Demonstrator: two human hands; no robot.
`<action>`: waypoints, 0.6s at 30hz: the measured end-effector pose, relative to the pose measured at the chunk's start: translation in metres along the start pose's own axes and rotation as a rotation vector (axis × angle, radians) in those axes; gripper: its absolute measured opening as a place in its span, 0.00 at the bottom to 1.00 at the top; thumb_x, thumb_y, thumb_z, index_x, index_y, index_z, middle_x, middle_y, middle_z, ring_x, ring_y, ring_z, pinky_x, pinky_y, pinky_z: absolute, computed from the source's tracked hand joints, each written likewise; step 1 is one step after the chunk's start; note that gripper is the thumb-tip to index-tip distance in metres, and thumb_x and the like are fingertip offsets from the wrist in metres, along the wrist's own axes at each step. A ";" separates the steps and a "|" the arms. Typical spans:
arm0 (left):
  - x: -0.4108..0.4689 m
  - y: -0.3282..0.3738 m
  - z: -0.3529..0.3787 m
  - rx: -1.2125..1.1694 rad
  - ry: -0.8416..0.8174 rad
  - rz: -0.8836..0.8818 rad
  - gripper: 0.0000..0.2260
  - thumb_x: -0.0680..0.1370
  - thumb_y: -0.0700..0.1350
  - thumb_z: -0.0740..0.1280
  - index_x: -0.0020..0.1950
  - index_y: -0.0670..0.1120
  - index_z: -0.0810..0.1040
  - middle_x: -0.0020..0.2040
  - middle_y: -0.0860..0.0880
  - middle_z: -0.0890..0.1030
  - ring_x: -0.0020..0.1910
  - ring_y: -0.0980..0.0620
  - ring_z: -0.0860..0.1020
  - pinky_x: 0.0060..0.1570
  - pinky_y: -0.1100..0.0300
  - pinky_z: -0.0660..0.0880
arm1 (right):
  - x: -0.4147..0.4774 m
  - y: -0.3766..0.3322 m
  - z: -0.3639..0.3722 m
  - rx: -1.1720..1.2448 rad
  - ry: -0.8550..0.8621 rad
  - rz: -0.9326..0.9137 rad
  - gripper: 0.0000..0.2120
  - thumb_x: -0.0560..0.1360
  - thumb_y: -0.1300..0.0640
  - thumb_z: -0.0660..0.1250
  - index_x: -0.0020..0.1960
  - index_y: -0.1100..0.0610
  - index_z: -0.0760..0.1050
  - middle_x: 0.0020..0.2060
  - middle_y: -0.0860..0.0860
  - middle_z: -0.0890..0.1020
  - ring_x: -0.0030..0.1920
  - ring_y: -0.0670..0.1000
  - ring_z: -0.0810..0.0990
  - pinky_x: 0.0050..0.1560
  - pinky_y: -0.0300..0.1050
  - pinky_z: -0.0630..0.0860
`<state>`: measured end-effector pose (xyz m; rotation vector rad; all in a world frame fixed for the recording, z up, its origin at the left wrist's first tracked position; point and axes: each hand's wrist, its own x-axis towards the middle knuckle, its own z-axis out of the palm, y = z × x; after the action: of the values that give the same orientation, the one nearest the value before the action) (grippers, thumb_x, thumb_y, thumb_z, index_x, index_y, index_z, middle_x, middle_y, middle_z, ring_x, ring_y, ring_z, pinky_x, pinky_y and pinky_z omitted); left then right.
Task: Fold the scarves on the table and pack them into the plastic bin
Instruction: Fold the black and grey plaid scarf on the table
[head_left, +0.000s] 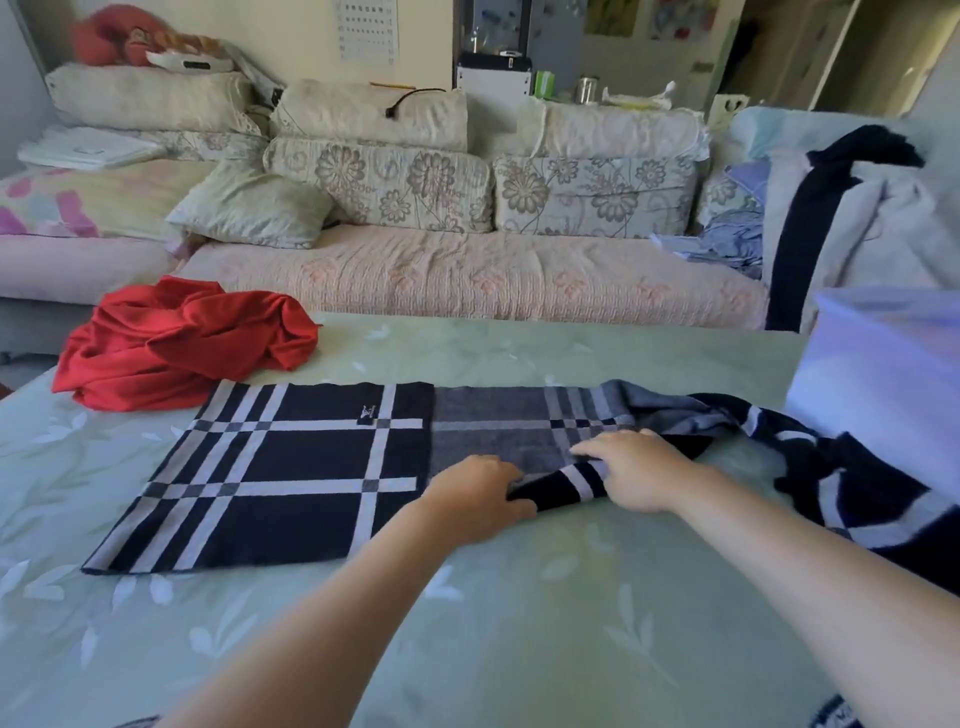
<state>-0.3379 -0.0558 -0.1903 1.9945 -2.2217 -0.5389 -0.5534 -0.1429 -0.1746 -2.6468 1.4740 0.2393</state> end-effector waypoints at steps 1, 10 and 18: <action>0.002 0.005 0.002 -0.020 -0.003 0.005 0.18 0.78 0.54 0.65 0.67 0.52 0.74 0.60 0.50 0.78 0.59 0.48 0.75 0.55 0.52 0.75 | -0.003 0.007 0.002 -0.058 -0.015 0.001 0.29 0.76 0.57 0.60 0.75 0.42 0.65 0.71 0.48 0.71 0.71 0.52 0.68 0.67 0.50 0.63; -0.005 0.026 0.007 0.052 -0.050 0.091 0.17 0.75 0.40 0.61 0.61 0.53 0.74 0.54 0.50 0.79 0.53 0.46 0.76 0.45 0.56 0.74 | -0.014 0.042 -0.004 -0.003 0.136 -0.119 0.12 0.72 0.58 0.68 0.52 0.46 0.79 0.52 0.45 0.75 0.56 0.53 0.75 0.54 0.47 0.68; -0.016 0.052 0.006 0.121 -0.196 0.185 0.29 0.75 0.34 0.58 0.69 0.62 0.69 0.54 0.55 0.75 0.50 0.50 0.75 0.43 0.59 0.73 | -0.049 0.054 -0.011 0.182 -0.092 -0.060 0.10 0.69 0.64 0.68 0.40 0.49 0.81 0.42 0.43 0.83 0.43 0.44 0.81 0.42 0.37 0.77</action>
<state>-0.3872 -0.0353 -0.1764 1.8328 -2.5805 -0.6147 -0.6239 -0.1318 -0.1552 -2.4966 1.3191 0.2083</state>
